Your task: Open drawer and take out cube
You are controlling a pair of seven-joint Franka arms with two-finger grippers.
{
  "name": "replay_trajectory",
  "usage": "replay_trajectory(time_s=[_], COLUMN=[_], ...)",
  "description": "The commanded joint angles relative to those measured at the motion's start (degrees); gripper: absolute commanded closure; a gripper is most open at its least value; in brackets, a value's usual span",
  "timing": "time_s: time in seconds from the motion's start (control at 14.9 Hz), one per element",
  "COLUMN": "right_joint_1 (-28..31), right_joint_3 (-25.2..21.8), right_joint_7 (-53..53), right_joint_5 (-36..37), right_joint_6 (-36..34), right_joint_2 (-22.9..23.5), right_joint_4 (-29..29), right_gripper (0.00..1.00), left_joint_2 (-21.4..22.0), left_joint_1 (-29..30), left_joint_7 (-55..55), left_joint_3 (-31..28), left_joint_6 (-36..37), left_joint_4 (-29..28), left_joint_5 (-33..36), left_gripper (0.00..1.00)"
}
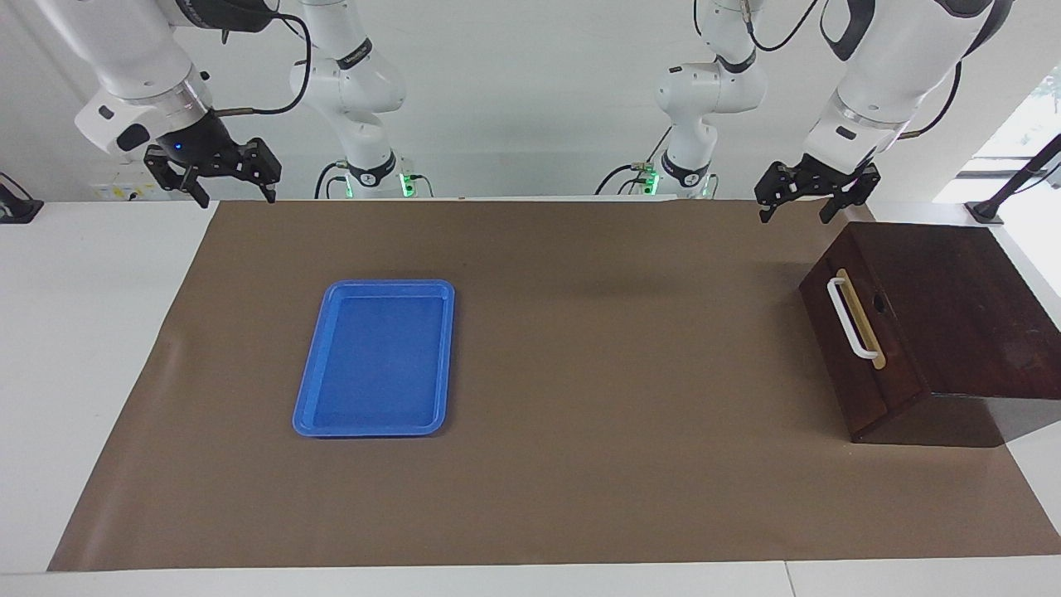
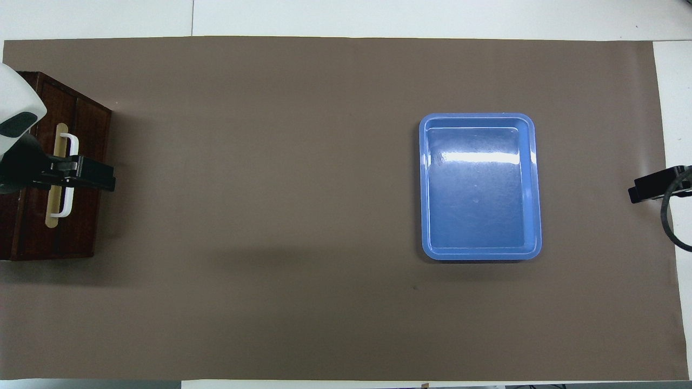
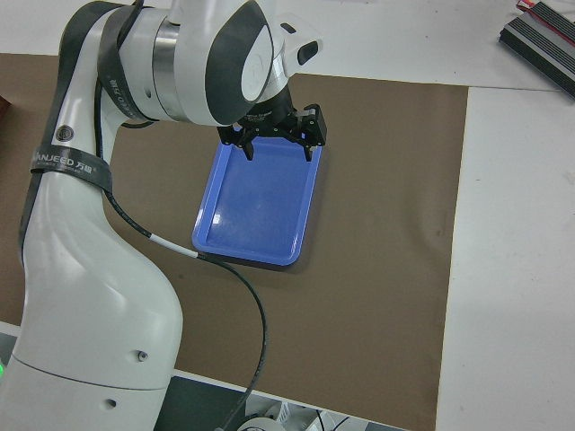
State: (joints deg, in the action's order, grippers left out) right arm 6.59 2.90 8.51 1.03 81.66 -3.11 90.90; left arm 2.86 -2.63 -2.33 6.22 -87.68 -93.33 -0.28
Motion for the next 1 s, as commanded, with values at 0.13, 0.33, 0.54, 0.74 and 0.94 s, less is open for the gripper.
replay_trajectory(time_s=[0.13, 0.33, 0.54, 0.74, 0.94], right_joint_1=[1.76, 1.75, 1.84, 2.37, 2.89], right_joint_3=[0.79, 0.88, 0.79, 0.35, 0.35], right_joint_7=[1.51, 1.34, 0.99, 1.51, 1.6], right_joint_5=[-1.47, -1.56, -3.57, -3.67, -3.58], right_joint_6=[0.78, 0.51, 0.95, 0.87, 0.52], right_joint_2=[-0.67, -0.67, -0.67, -0.67, -0.67], right_joint_4=[0.41, 0.5, 0.41, 0.41, 0.41], right_gripper=[0.0, 0.0, 0.0, 0.0, 0.0], left_joint_2=[1.18, 1.18, 1.27, 1.36, 1.36], left_joint_1=[-0.1, 0.52, 0.61, 0.61, 0.61], left_joint_7=[0.04, 0.39, 0.22, -0.05, 0.56], left_joint_3=[-0.15, -0.15, -0.15, -0.24, -0.41], left_joint_6=[-2.93, -3.19, -3.11, -2.67, -2.67], left_joint_4=[-1.59, -1.59, -1.59, -1.59, -1.76], left_joint_5=[-0.42, -0.42, -0.42, -0.42, -0.16], left_gripper=[0.0, 0.0, 0.0, 0.0, 0.0])
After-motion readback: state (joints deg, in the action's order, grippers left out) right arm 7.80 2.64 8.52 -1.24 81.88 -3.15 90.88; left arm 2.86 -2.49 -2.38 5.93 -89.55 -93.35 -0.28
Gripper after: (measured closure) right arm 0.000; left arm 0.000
